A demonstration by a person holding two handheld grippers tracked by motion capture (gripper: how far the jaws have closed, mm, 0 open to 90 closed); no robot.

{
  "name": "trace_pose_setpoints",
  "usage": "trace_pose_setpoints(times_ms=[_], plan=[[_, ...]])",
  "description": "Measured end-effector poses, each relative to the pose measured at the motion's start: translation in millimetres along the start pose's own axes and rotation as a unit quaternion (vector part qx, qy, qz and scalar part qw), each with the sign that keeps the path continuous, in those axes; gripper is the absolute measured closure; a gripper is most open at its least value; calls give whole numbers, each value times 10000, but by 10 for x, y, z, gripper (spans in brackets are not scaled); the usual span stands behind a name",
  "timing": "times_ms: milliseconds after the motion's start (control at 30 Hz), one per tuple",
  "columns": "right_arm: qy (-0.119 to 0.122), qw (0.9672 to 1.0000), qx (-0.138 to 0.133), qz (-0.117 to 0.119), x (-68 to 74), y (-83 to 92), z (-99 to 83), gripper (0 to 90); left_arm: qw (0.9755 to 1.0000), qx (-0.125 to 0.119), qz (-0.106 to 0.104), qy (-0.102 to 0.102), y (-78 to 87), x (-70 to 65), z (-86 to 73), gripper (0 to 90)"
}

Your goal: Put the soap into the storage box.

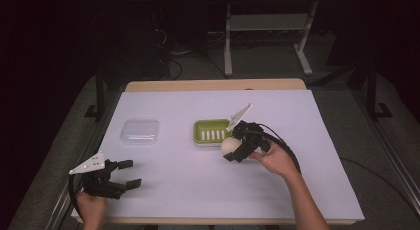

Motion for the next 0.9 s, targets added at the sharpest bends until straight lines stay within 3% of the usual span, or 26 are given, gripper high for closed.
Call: trace_pose_setpoints(times_ms=[900], plan=[[2, 10000, -83, -29, -226, -23, 467, 240, 10000, -9, 6, 17, -9, 2, 1, 131]])
Point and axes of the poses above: each handheld gripper's, and its own axes: y roughly backward along the jaws, z roughly out of its top, x roughly to its left, the point moved 9 cm from there along -y, roughly forward along the jaws, and after that the axes turned 6 degrees about -x, right-handed, at the moved point
